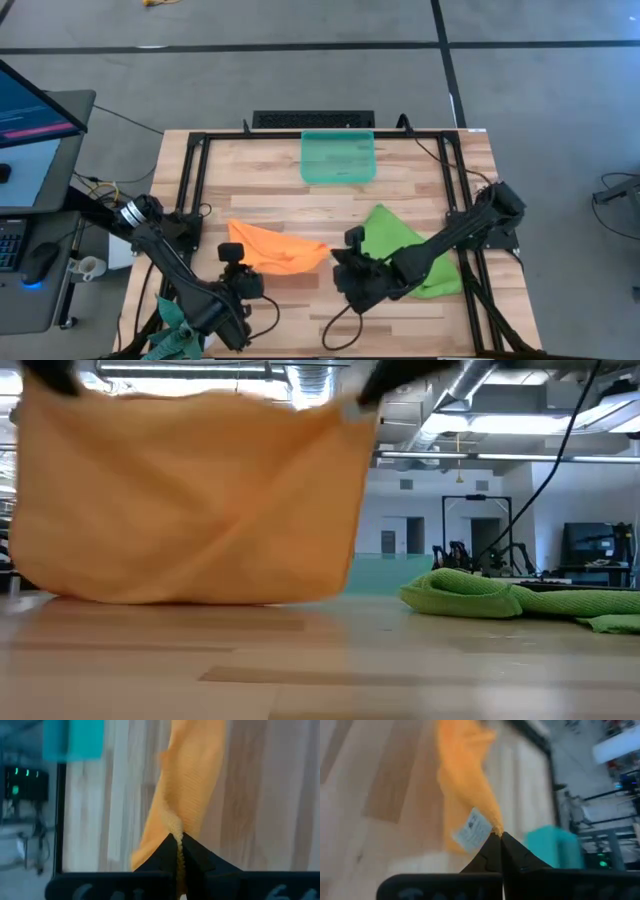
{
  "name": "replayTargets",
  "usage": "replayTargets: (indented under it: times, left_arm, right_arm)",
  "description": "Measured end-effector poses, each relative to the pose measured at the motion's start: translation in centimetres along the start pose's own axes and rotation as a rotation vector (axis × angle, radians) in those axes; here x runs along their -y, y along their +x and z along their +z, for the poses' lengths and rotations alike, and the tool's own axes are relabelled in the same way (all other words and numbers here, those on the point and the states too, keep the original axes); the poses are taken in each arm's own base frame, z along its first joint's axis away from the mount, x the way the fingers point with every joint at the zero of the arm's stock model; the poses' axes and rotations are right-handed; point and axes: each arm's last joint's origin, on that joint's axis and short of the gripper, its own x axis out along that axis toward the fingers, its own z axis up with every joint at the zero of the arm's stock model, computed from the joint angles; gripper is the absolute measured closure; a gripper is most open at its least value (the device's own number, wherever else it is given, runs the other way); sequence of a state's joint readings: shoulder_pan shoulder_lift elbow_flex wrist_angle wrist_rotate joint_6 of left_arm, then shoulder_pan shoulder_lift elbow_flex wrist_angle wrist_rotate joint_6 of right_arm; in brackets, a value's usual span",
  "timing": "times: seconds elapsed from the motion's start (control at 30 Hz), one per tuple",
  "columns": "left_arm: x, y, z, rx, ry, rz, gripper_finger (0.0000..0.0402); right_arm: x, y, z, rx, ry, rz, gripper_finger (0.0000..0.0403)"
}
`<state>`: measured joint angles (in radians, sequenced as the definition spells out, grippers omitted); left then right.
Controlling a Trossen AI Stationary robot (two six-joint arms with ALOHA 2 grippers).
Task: Roll microfiber towels into tight, uniform cylinder then place into a basket
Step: Fold the orange microfiber towel
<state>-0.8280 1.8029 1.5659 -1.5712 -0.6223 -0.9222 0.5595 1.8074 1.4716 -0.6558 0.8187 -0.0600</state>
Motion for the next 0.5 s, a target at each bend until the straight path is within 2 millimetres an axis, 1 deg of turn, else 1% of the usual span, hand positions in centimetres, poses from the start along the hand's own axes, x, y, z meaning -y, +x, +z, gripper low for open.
replayTargets:
  times: [0.07,0.13,0.27,0.37,0.5]
  left_arm:
    - [-0.7,-0.7,0.3,0.031,0.018,-0.013,0.0401]
    - [-1.7,-1.7,0.7,0.096,-0.002,-0.012,0.0401]
    - [-3.4,-2.8,0.6,0.18,0.0,0.002,0.0401]
    - [-5.5,-3.9,0.3,0.245,-0.014,0.009,0.0401]
    - [-8.8,-5.2,-0.3,0.333,-0.069,0.013,0.0401]
  right_arm:
    - [1.4,-0.9,0.4,0.011,0.0,-0.024,0.0397]
    - [2.5,-1.7,1.1,0.042,0.02,-0.043,0.0394]
    - [5.2,-3.4,1.6,0.093,0.059,-0.062,0.0398]
    - [6.8,-4.2,1.6,0.109,0.068,-0.073,0.0399]
    - [9.8,-5.6,1.7,0.148,0.135,-0.104,0.0396]
